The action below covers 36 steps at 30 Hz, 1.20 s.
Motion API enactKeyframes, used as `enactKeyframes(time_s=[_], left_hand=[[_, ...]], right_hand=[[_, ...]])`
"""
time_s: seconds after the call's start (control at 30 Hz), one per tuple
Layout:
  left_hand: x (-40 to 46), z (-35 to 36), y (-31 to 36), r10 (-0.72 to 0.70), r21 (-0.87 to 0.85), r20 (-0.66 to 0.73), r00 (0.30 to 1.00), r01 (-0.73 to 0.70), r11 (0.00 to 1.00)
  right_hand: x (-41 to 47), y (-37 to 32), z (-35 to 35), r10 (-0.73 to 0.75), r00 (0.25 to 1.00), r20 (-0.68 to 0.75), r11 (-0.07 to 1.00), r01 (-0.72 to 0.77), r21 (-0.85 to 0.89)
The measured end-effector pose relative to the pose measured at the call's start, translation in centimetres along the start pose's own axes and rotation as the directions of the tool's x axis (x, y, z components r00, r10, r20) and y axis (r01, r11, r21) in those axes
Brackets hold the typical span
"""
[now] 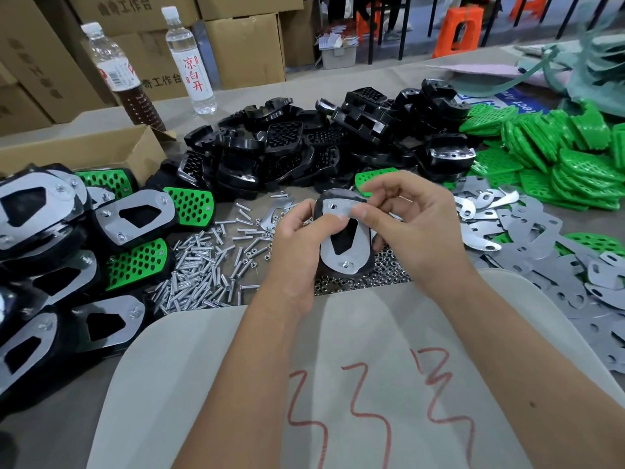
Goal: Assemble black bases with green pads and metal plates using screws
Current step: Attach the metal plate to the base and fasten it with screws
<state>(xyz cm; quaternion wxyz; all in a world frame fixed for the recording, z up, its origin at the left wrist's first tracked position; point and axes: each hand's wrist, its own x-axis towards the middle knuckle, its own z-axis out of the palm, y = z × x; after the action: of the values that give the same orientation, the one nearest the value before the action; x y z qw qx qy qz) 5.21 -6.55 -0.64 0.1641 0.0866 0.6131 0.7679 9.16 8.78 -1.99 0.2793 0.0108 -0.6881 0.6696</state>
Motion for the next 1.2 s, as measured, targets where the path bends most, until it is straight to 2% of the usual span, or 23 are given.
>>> enactKeyframes(time_s=[0.17, 0.27, 0.43, 0.57, 0.7, 0.8, 0.87, 0.97, 1.07, 1.13, 1.2], left_hand=[[0.23, 0.0, -0.15, -0.025, -0.049, -0.079, 0.997, 0.021, 0.999], [0.48, -0.21, -0.13, -0.057, -0.086, -0.119, 0.991, 0.047, 0.995], [0.55, -0.15, -0.23, -0.04, -0.071, -0.124, 0.991, 0.031, 0.997], [0.6, -0.25, -0.07, -0.066, -0.089, -0.13, 0.989, 0.054, 0.995], [0.49, -0.1, -0.09, -0.045, -0.07, -0.123, 0.991, 0.037, 0.997], [0.41, 0.16, -0.21, -0.038, -0.044, -0.143, 0.989, 0.032, 0.999], [0.4, 0.24, -0.17, -0.047, -0.047, -0.152, 0.987, 0.04, 0.998], [0.47, 0.2, -0.16, -0.061, -0.078, -0.144, 0.988, 0.05, 0.996], [0.46, 0.09, -0.06, -0.062, -0.058, -0.165, 0.984, 0.053, 0.997], [0.42, 0.13, -0.04, -0.039, -0.043, -0.174, 0.984, 0.032, 0.999], [0.33, 0.34, -0.11, 0.053, 0.052, -0.16, 0.986, -0.045, 0.998]], right_hand=[[-0.06, -0.02, 0.21, 0.024, 0.998, 0.055, 1.0, -0.025, 0.015], [-0.18, 0.35, 0.0, 0.027, 0.999, 0.028, 0.999, -0.028, 0.023], [-0.25, 0.24, 0.32, 0.063, 0.994, 0.084, 0.998, -0.064, 0.011], [-0.22, 0.38, 0.03, 0.062, 0.998, 0.033, 0.998, -0.063, 0.024], [-0.39, 0.18, 0.35, 0.075, 0.993, 0.091, 0.996, -0.071, -0.047], [-0.12, 0.22, 0.11, 0.068, 0.997, -0.027, 0.998, -0.068, -0.004], [-0.11, 0.32, -0.05, 0.07, 0.997, -0.026, 0.998, -0.07, 0.004], [-0.42, 0.03, 0.51, 0.046, 0.998, 0.047, 0.998, -0.043, -0.054], [-0.22, -0.07, 0.33, 0.05, 0.996, -0.07, 0.999, -0.051, -0.019], [-0.24, 0.04, 0.21, 0.053, 0.995, -0.088, 0.994, -0.061, -0.093], [-0.41, 0.14, 0.45, -0.018, 1.0, -0.017, 0.94, 0.011, -0.341]])
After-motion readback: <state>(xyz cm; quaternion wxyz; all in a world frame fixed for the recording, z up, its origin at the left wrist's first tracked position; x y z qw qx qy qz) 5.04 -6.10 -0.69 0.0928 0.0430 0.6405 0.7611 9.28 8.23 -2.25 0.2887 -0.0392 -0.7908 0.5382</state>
